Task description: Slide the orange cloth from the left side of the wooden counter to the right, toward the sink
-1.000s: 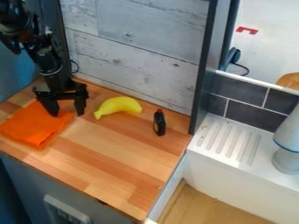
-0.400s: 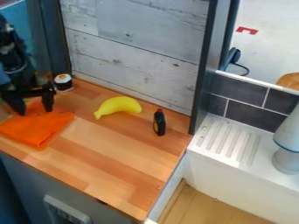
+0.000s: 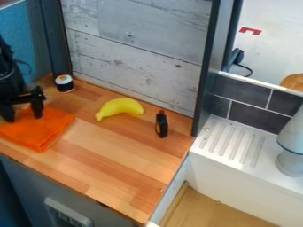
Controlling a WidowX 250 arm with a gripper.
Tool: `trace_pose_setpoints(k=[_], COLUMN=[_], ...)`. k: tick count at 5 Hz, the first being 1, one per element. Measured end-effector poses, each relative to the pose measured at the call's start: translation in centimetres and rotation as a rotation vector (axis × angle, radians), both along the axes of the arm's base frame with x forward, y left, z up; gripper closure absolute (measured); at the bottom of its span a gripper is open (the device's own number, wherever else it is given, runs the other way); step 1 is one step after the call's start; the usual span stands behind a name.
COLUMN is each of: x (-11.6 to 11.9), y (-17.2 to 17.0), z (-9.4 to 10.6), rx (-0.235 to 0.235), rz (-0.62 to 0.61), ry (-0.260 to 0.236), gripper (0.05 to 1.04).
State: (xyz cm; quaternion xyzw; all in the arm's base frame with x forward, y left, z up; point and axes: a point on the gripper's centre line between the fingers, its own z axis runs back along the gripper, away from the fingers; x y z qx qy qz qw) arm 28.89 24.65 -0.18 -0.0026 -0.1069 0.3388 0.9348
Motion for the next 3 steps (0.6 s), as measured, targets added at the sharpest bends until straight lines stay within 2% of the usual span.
trace_pose_setpoints(k=[1, 3], x=[1.1, 2.5], y=[-0.9, -4.0], z=[-1.6, -2.0], rx=[0.009, 0.026], rz=[-0.028, -0.115], ry=[0.044, 0.04], gripper=[0.083, 0.083])
